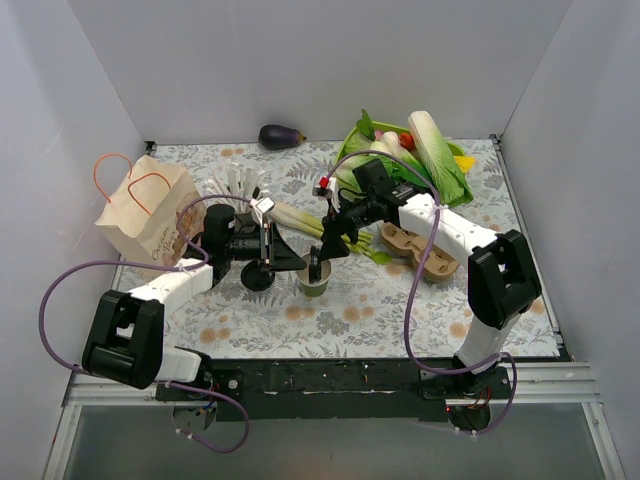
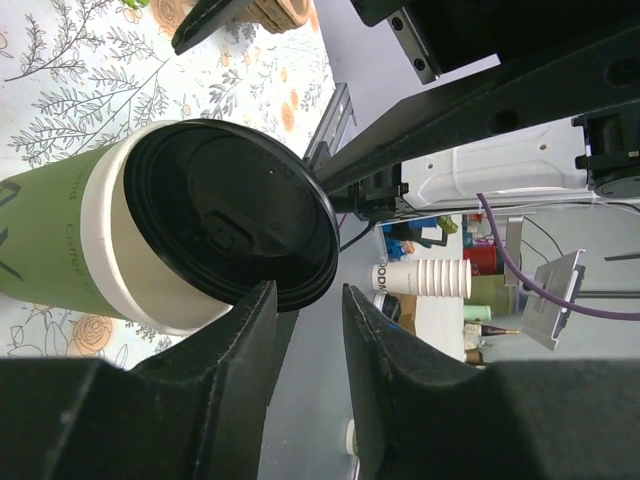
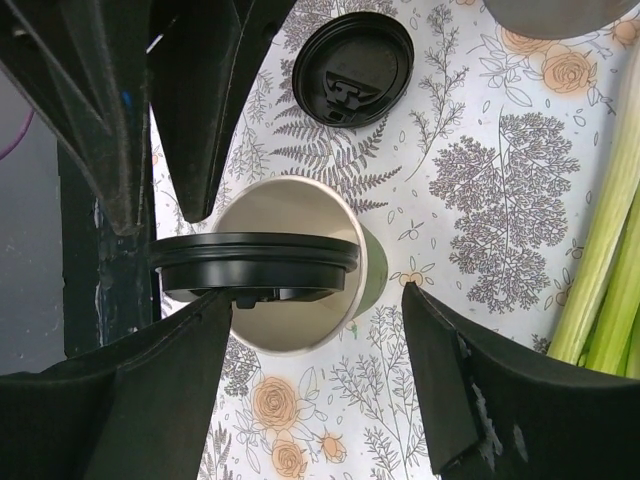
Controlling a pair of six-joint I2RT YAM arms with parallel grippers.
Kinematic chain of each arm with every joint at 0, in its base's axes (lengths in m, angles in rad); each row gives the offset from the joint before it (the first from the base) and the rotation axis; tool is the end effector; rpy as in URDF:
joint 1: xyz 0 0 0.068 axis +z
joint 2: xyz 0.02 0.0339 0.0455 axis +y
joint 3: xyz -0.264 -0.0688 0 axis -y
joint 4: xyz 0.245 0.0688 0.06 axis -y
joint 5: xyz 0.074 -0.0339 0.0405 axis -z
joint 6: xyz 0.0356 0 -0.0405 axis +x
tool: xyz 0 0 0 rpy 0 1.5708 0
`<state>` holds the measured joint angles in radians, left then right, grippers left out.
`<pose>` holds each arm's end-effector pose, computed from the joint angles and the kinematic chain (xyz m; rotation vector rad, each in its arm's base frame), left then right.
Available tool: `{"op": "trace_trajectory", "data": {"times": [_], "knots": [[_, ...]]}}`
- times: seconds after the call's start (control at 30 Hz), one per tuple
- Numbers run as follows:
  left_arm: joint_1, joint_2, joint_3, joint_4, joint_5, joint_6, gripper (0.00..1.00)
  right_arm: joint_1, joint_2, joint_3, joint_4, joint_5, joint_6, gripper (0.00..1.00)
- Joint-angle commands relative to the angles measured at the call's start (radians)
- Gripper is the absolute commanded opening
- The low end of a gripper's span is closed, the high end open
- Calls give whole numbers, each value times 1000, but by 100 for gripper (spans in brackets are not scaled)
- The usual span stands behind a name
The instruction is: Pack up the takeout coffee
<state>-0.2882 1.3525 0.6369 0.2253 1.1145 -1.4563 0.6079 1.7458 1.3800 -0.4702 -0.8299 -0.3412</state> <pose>0.2461 -0.1063 0.2135 0.5259 -2.2829 1.8873 0.2985 0.2397 0.2691 -1.3947 1.8635 1.1194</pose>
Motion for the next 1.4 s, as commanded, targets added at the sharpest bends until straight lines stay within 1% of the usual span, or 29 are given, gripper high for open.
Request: {"op": "trace_trajectory", "data": {"times": [0.0, 0.27, 0.4, 0.5, 0.67, 0.73, 1.13, 1.37], "knots": [[12, -58, 52, -75, -15, 63, 34, 19, 15, 50, 21, 9, 13, 77], [21, -88, 64, -141, -51, 108, 38, 36, 26, 67, 24, 14, 24, 77], [24, -104, 86, -248, -100, 175, 41, 46, 31, 68, 30, 18, 28, 77], [26, -112, 95, -288, -142, 209, 43, 55, 32, 68, 38, 29, 42, 77], [27, -102, 101, -303, -191, 240, 44, 62, 37, 76, 38, 60, 51, 77], [26, -93, 118, -330, -232, 258, 44, 62, 37, 79, 36, 84, 57, 77], [26, -89, 116, -343, -242, 267, 43, 64, 43, 74, 44, 92, 74, 76], [26, -89, 100, -343, -271, 258, 42, 66, 52, 74, 47, 94, 85, 75]]}}
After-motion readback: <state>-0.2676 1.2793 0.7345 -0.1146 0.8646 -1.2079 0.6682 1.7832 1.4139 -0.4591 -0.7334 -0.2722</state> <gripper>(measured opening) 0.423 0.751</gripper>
